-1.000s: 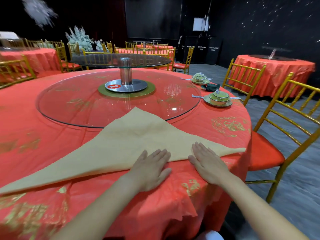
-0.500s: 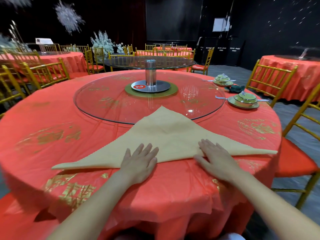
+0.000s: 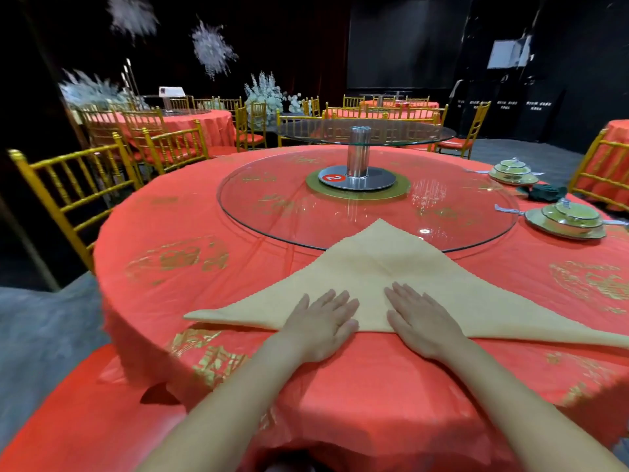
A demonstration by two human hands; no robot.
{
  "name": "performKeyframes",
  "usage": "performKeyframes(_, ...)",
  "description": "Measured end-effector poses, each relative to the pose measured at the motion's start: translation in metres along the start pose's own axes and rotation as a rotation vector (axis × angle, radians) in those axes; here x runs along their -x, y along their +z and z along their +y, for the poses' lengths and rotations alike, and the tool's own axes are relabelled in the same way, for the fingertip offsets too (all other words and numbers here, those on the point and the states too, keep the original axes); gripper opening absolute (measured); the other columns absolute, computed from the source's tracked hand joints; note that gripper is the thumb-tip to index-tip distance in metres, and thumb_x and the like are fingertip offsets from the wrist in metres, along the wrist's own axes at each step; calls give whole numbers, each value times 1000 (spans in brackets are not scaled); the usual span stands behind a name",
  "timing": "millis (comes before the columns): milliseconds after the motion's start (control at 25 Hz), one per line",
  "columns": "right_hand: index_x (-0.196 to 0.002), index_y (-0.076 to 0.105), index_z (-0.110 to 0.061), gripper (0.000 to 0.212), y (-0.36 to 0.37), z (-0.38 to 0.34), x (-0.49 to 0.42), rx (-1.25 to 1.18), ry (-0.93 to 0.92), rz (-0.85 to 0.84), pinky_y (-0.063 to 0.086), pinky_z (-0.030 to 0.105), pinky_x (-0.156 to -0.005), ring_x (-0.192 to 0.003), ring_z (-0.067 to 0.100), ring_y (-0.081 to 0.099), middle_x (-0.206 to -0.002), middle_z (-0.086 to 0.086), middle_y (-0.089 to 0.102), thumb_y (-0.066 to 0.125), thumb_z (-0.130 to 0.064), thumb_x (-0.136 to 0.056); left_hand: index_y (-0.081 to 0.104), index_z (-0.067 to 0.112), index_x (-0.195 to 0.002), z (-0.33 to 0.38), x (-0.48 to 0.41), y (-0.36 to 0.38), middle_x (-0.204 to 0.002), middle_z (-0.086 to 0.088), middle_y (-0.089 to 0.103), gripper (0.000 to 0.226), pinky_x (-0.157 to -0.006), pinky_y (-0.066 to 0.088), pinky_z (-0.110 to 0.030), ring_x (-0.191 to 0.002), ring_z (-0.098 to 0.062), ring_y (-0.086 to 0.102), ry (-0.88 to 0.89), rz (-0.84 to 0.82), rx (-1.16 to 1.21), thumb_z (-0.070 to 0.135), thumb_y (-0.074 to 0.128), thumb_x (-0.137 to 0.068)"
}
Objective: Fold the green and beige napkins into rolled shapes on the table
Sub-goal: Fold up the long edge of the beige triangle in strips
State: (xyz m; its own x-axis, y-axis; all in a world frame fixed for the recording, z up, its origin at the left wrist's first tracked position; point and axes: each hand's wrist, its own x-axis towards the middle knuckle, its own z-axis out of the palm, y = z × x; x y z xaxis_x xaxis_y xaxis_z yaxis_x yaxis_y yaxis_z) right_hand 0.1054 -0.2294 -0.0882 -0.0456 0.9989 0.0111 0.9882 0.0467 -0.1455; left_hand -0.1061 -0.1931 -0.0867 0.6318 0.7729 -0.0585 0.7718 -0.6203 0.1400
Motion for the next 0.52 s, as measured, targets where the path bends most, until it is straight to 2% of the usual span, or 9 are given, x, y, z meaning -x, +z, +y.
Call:
performKeyframes(80,-150,15,-23,53,2,1,-1,-18,-4,4,4,31,-117,-145,8,3,-158,-4,8,24,-36,-100,15,28,-149,-27,11,-2,-158,6,9,57,-117,8,-46,-145,-13,6,5,25,-4,51,24,-98)
performKeyframes(120,-148,21,-22,51,3,1,-1,-41,-8,27,7,32,-117,-144,8,10,-157,-3,15,26,-35,-99,21,24,-147,-41,18,-3,-156,3,21,61,-116,15,-43,-143,-15,17,16,71,18,55,29,-95)
performKeyframes(160,-141,31,-22,45,2,1,1,-88,-11,70,14,34,-116,-139,8,24,-151,-2,31,29,-35,-98,31,18,-142,-54,26,-4,-148,-1,37,66,-111,25,-39,-137,-17,32,29,128,72,60,34,-90)
performKeyframes(200,-126,43,-21,34,1,1,3,-147,-16,120,25,37,-111,-126,7,42,-135,-3,48,32,-35,-96,42,13,-132,-66,34,-6,-133,-2,52,70,-104,33,-36,-125,-20,45,38,177,138,63,36,-84)
performKeyframes(240,-106,50,-21,23,0,0,6,-198,-22,165,34,39,-101,-108,8,52,-115,-5,57,36,-36,-94,50,11,-120,-76,41,-7,-121,-2,58,69,-98,38,-34,-115,-20,52,44,211,182,65,36,-79)
performKeyframes(280,-89,51,-20,21,-1,0,7,-218,-46,212,39,38,-92,-99,13,55,-107,-5,59,39,-36,-93,55,12,-108,-86,47,-7,-119,-2,60,65,-96,39,-32,-114,-19,53,30,221,210,65,36,-76)
performKeyframes(360,-68,51,-21,30,2,0,8,-170,-64,222,40,32,-86,-107,18,56,-120,-2,60,46,-37,-93,56,21,-85,-103,55,-9,-129,-3,58,50,-99,36,-28,-123,-13,48,-10,200,262,66,39,-73)
performKeyframes(440,-60,45,-27,36,4,2,6,-173,-37,212,38,29,-83,-111,16,56,-128,-4,57,48,-40,-93,58,23,-80,-115,58,-13,-134,-4,55,49,-103,34,-30,-128,-11,44,-33,192,275,67,37,-72)
performKeyframes(520,-59,43,-29,36,4,2,5,-197,4,211,38,29,-80,-108,15,57,-129,-7,55,49,-41,-92,64,15,-85,-124,59,-15,-138,-3,50,66,-105,33,-34,-129,-15,43,-75,180,225,68,29,-70)
